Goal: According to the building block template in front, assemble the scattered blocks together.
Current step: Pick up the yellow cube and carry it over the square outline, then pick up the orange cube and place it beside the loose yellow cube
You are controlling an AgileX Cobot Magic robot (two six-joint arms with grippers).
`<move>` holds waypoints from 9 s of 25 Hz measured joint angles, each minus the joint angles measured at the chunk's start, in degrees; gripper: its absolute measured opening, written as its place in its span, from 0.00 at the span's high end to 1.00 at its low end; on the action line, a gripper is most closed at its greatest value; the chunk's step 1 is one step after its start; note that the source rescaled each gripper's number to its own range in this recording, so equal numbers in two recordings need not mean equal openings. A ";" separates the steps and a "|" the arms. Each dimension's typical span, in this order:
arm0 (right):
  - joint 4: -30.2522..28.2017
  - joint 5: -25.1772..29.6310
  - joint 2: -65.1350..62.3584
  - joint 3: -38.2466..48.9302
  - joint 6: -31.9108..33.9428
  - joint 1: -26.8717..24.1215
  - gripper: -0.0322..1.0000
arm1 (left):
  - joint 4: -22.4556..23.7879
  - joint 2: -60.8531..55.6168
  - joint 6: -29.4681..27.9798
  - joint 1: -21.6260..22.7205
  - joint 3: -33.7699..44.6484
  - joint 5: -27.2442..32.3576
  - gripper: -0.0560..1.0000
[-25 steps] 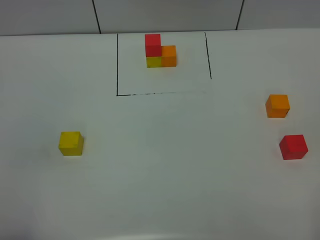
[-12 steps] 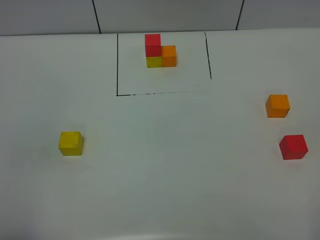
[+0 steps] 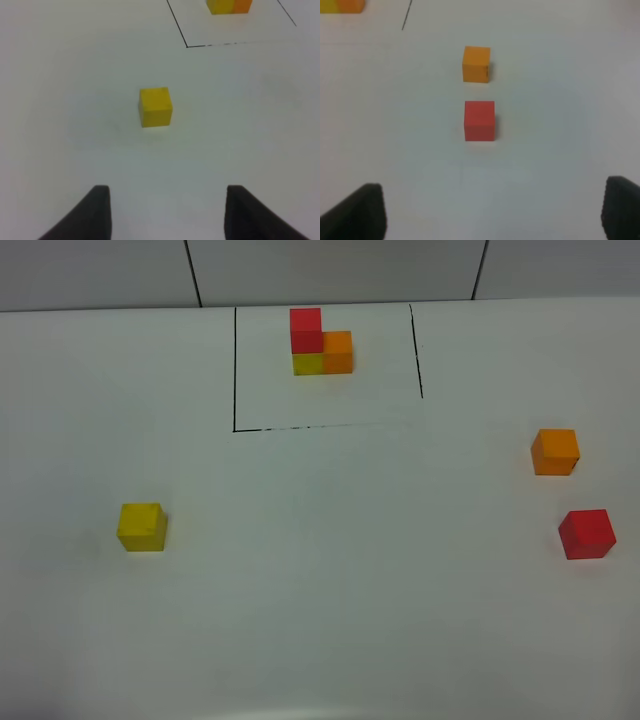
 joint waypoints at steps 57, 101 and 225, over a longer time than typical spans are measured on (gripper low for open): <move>0.36 0.00 0.00 0.00 0.00 0.00 0.25 | 11.36 102.75 -15.91 -13.27 -30.54 -19.38 0.04; 0.58 0.00 0.00 0.00 0.00 0.00 0.25 | 15.80 129.48 39.37 -37.14 -78.00 4.49 0.93; 1.52 0.00 0.00 0.00 0.00 0.00 0.25 | 3.85 -0.26 -1.41 -0.10 -0.04 0.70 0.30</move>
